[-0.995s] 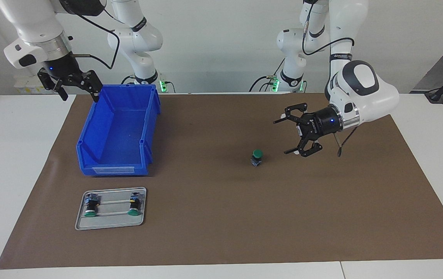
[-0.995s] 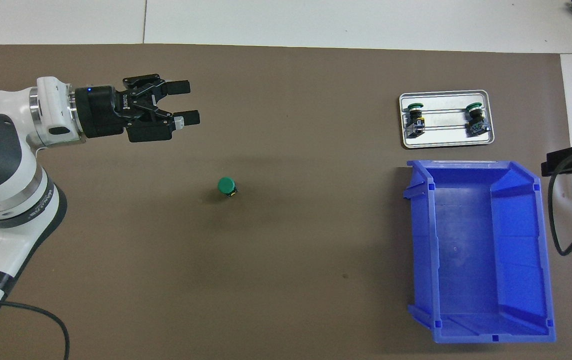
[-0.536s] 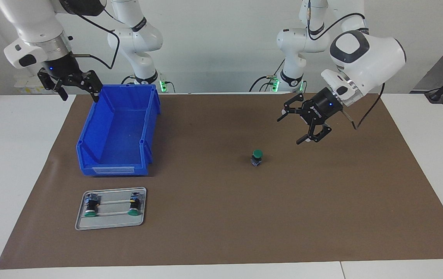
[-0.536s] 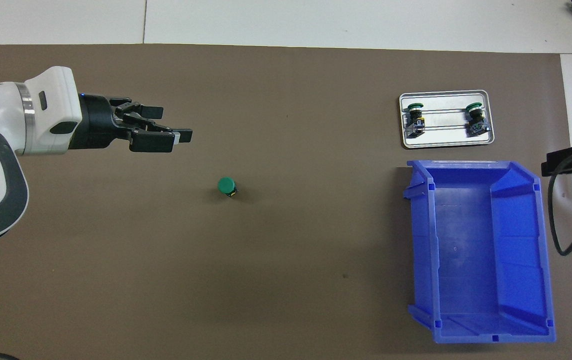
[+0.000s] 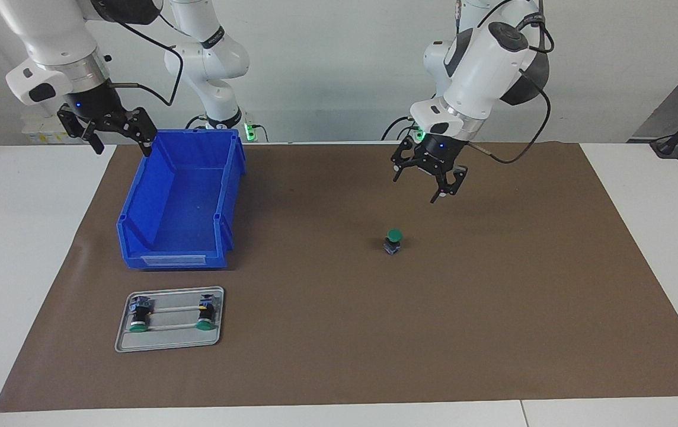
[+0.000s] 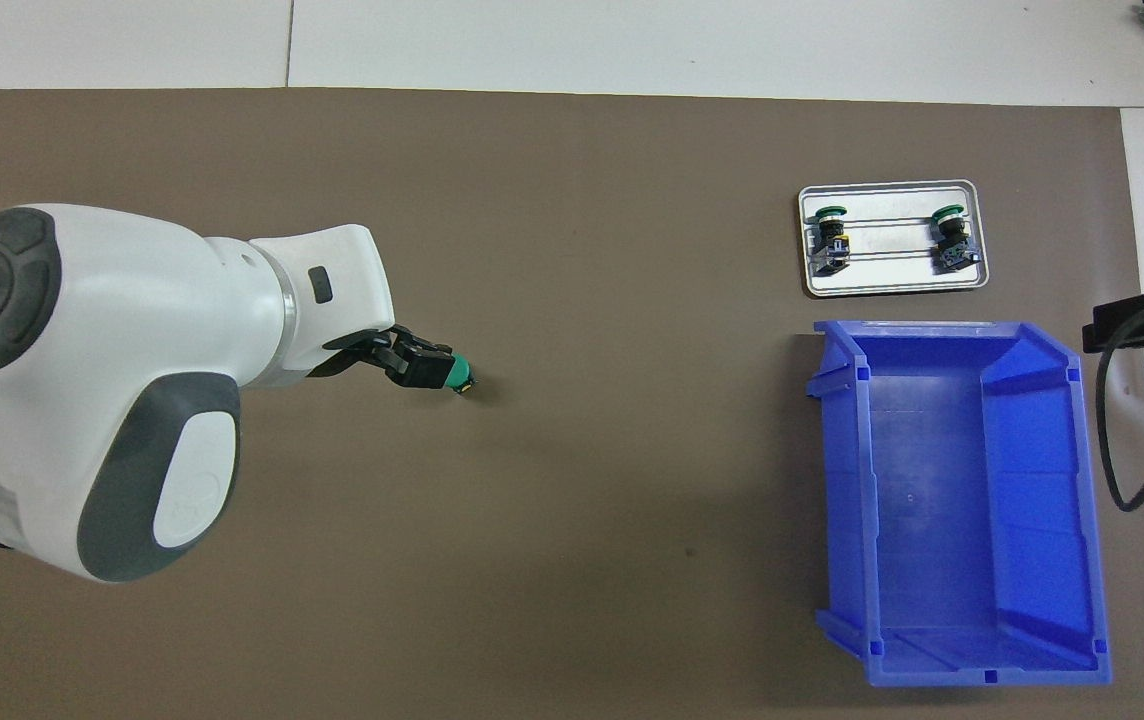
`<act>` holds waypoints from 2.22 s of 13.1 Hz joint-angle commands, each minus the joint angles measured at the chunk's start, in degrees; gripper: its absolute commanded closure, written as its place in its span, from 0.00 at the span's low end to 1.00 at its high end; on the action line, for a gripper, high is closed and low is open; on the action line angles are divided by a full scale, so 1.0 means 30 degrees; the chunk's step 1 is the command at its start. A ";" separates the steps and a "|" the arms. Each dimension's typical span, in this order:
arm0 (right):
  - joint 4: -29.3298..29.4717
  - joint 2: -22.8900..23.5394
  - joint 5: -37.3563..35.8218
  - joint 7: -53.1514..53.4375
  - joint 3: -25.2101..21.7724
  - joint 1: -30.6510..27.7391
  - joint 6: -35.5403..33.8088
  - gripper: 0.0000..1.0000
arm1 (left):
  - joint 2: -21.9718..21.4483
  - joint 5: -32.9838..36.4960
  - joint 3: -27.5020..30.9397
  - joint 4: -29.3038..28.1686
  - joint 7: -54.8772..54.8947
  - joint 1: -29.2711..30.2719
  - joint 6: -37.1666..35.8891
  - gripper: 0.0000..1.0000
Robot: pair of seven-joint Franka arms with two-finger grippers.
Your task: Place and press button with both arms
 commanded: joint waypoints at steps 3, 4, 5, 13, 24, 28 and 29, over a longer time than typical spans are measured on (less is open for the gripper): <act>-0.0361 -0.0364 -0.0046 0.0291 0.0157 -0.0126 0.0019 0.00 | 0.1136 0.3158 0.0216 -0.0171 -0.7807 -0.1922 0.0666 0.61; -0.0390 -0.0364 -0.0046 0.0291 0.0157 -0.0126 0.0019 0.00 | 0.1639 0.3511 0.0216 -0.0167 -0.8377 -0.2101 0.1280 0.68; -0.0361 -0.0364 -0.0046 0.0291 0.0128 -0.0126 0.0019 0.00 | 0.2079 0.3514 0.0216 -0.0254 -0.8469 -0.2102 0.1721 0.85; -0.0361 -0.0364 -0.0046 0.0291 0.0157 -0.0126 0.0019 0.00 | 0.4045 0.3543 0.0245 -0.1660 -0.9320 -0.1927 0.4245 1.00; -0.0361 -0.0364 -0.0046 0.0291 0.0157 -0.0126 0.0019 0.00 | 0.4046 0.3573 0.0245 -0.3561 -0.9378 -0.2073 0.5177 1.00; -0.0390 -0.0364 -0.0046 0.0291 0.0157 -0.0126 0.0019 0.00 | 0.4777 0.3573 0.0245 -0.3947 -0.9408 -0.2073 0.6470 1.00; -0.0361 -0.0393 -0.0046 0.0291 0.0128 -0.0126 0.0019 0.00 | 0.4778 0.3573 0.0274 -0.3598 -0.9408 -0.2073 0.6269 1.00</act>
